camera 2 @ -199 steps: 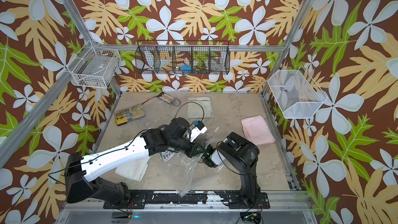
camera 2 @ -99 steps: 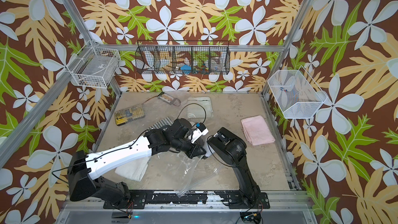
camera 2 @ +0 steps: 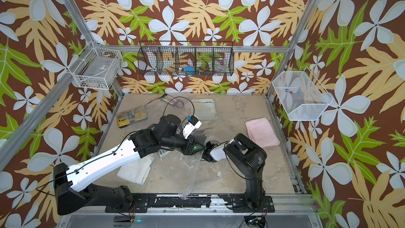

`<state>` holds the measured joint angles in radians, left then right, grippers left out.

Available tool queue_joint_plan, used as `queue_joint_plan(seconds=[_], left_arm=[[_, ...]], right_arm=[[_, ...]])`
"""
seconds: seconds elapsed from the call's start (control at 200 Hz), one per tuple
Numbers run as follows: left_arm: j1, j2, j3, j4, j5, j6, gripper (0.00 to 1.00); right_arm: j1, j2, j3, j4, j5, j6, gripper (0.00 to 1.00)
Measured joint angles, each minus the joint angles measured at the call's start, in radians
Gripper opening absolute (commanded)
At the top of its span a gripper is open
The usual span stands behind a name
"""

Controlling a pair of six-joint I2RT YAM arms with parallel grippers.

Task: Place the folded towel into the vacuum bag
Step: Place the towel in the vacuum bag.

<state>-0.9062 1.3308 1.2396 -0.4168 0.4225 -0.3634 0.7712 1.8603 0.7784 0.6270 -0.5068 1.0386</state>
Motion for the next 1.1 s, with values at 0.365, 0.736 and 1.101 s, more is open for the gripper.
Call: queue_joint_plan(seconds=[0.365,0.736,1.101], left_arm=[[0.232,-0.012,-0.089,0.176,-0.035,-0.106,0.50],[0.327,0.251,-0.098,0.361,-0.167,-0.167,0.48],[0.406,0.562,0.004,0.468,-0.265,-0.183,0.47]], right_arm=[[-0.060,-0.373,-0.156,-0.530,0.202,-0.125,0.61],[-0.333,-0.726,-0.151,-0.937,0.357,-0.224,0.65],[-0.500,-0.834,-0.016,-1.135,0.428,-0.342,0.65]])
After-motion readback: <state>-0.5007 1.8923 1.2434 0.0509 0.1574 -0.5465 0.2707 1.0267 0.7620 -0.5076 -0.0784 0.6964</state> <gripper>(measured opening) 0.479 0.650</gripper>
